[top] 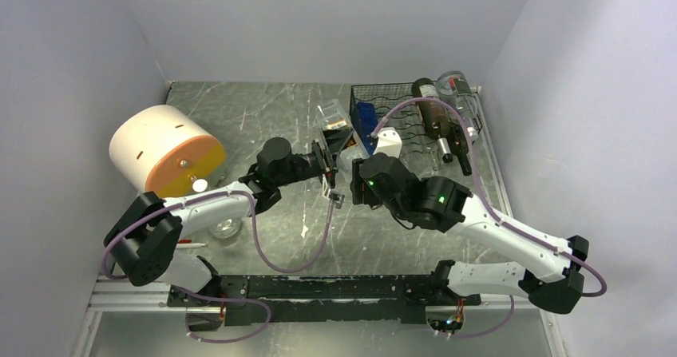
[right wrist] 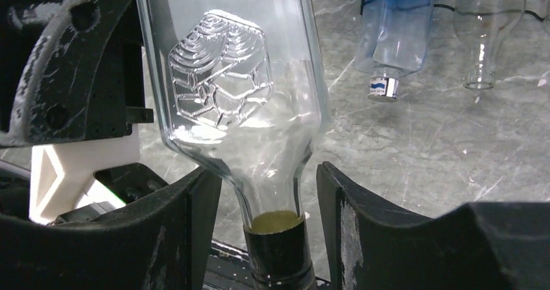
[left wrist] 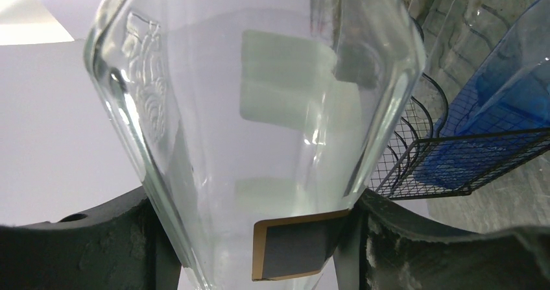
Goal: Put the wine bottle on the wine rack
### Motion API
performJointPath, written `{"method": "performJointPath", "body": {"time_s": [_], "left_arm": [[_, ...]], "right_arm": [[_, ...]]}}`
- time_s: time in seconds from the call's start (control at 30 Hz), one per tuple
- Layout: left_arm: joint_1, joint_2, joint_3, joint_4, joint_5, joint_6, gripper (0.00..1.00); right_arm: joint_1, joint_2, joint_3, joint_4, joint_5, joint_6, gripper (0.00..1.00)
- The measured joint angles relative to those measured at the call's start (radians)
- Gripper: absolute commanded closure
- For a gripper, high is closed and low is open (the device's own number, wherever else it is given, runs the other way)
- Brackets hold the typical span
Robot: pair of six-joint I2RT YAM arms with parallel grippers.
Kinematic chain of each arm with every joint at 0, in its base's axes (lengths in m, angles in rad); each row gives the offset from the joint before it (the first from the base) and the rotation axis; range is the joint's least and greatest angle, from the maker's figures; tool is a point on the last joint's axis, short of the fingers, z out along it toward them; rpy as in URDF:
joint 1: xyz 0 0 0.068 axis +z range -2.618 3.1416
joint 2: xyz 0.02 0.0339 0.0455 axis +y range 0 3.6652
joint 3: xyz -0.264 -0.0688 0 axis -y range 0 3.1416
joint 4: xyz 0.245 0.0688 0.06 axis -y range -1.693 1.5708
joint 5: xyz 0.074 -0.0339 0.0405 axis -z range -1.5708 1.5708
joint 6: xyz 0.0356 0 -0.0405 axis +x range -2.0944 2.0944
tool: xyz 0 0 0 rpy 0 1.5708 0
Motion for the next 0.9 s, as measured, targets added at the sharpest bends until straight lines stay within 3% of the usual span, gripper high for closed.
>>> {"method": "performJointPath", "body": {"time_s": [0.23,0.37,0.47,0.53,0.6,0.67,0.73,0.9], "left_arm": [[0.001,-0.007,-0.013,0.004,-0.004,0.005,0.93],[0.007,-0.007,-0.013,-0.014,-0.026,-0.002,0.93],[0.015,-0.007,-0.013,-0.057,-0.05,-0.018,0.93],[0.016,-0.007,-0.013,-0.078,-0.063,-0.037,0.88],[0.016,-0.007,-0.013,-0.092,-0.07,-0.05,0.69],[0.016,-0.007,-0.013,-0.1,-0.073,-0.058,0.4],[0.016,-0.007,-0.013,-0.1,-0.077,-0.065,0.01],[0.013,-0.014,-0.01,-0.04,-0.121,-0.125,0.02]], "right_arm": [[-0.004,0.053,-0.011,0.039,-0.013,-0.002,0.48],[-0.021,0.073,-0.024,0.058,-0.035,-0.023,0.71],[-0.035,0.078,-0.041,0.082,-0.087,-0.041,0.95],[-0.047,0.08,-0.047,0.09,-0.106,-0.044,1.0],[-0.058,0.081,-0.053,0.095,-0.119,-0.046,1.0],[-0.061,0.081,-0.055,0.098,-0.126,-0.048,1.0],[-0.064,0.081,-0.056,0.1,-0.127,-0.056,1.0],[-0.072,0.082,-0.058,0.124,-0.101,-0.069,1.0]]}}
